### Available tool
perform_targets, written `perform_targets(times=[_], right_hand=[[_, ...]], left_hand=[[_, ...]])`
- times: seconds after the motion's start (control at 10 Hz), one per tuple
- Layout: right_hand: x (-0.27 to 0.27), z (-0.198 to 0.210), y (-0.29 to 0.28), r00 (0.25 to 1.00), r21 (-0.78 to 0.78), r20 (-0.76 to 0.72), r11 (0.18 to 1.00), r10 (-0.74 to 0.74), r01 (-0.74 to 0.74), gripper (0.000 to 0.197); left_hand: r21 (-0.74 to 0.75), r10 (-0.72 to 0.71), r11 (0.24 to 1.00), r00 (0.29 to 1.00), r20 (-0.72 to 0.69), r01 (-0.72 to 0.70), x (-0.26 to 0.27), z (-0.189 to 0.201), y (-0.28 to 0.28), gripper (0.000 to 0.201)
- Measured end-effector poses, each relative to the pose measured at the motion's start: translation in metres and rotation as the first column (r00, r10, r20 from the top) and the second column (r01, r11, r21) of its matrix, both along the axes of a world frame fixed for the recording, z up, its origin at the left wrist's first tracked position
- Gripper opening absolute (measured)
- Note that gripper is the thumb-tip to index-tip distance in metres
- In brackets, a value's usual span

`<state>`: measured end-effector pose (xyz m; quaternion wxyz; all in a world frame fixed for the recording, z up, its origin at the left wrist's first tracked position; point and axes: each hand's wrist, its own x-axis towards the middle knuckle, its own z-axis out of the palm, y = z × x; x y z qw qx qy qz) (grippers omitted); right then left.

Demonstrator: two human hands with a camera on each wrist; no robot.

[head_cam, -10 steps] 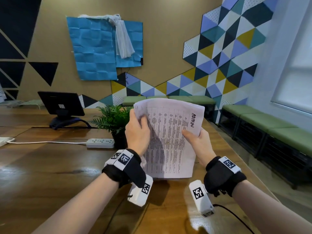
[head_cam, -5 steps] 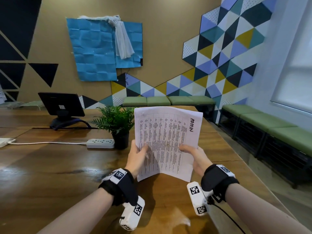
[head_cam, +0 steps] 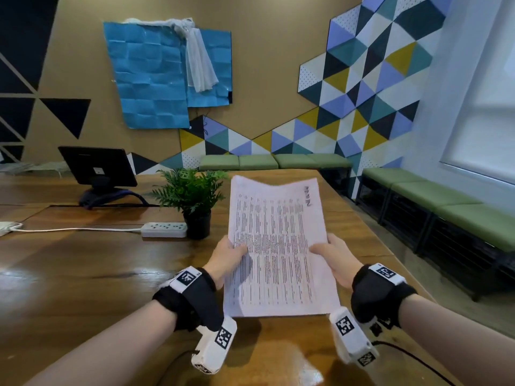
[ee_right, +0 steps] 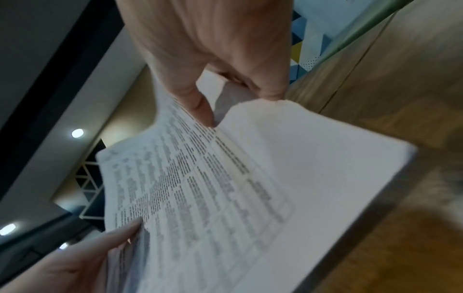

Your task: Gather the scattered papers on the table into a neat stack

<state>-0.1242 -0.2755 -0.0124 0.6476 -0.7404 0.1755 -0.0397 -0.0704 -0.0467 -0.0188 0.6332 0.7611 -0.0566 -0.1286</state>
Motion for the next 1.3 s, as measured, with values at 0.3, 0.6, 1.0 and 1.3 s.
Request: perform_targets(times=[0.3, 0.6, 1.0, 1.3], right_hand=[[-0.016, -0.065, -0.003, 0.918, -0.284, -0.396, 0.954, -0.022, -0.100, 0.046], [-0.020, -0.046, 0.002, 0.871, -0.524, -0.488, 0.817, -0.058, -0.240, 0.015], [-0.011, -0.044, 0.002, 0.835, -0.488, -0.536, 0.853, -0.125, -0.186, 0.036], [-0.015, -0.037, 0.002, 0.860, -0.575, -0.498, 0.785, -0.112, -0.231, 0.044]], left_hand=[[0.222, -0.117, 0.949, 0.906, -0.408, 0.223, -0.022, -0.035, 0.000, 0.040], [0.370, 0.002, 0.917, 0.927, -0.375, 0.148, -0.026, -0.009, 0.003, 0.053], [0.233, 0.008, 0.967, 0.895, -0.446, 0.107, -0.030, 0.006, 0.002, 0.041], [0.304, 0.123, 0.952, 0.947, -0.297, -0.028, -0.035, 0.010, -0.007, 0.067]])
